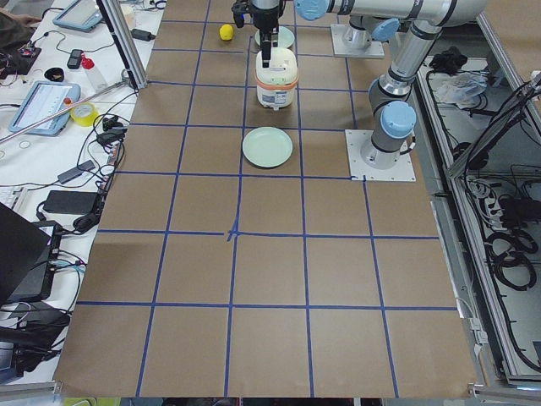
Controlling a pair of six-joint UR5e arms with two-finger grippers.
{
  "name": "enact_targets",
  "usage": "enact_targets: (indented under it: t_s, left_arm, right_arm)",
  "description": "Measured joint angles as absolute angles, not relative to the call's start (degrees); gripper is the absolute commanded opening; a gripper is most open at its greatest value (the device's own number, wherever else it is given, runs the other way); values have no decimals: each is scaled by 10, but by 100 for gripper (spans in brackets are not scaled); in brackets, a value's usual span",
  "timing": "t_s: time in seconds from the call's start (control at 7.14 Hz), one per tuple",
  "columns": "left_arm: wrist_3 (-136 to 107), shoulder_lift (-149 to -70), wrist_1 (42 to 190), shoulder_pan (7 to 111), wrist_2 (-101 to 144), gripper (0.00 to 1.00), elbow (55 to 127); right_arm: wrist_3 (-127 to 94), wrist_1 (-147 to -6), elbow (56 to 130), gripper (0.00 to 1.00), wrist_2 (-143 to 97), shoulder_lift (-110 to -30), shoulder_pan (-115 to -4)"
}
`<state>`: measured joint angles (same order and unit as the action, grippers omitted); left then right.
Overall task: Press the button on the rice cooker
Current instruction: 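Press down on the rice cooker's green button with the right gripper, then lift the right gripper away from the cooker as the lid opens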
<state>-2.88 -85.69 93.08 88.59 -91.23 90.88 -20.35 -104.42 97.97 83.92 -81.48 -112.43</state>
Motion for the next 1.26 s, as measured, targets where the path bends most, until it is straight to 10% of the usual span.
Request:
enact_targets:
  t_s: [0.84,1.26]
  left_arm:
    - [-28,-857,931,886,-912,100,909]
    - [-29,-857,931,886,-912,100,909]
  right_arm:
    - [-204,-1060,982,8,831,-802,-1128]
    - [-204,-1059,978,47,837,-801,-1132]
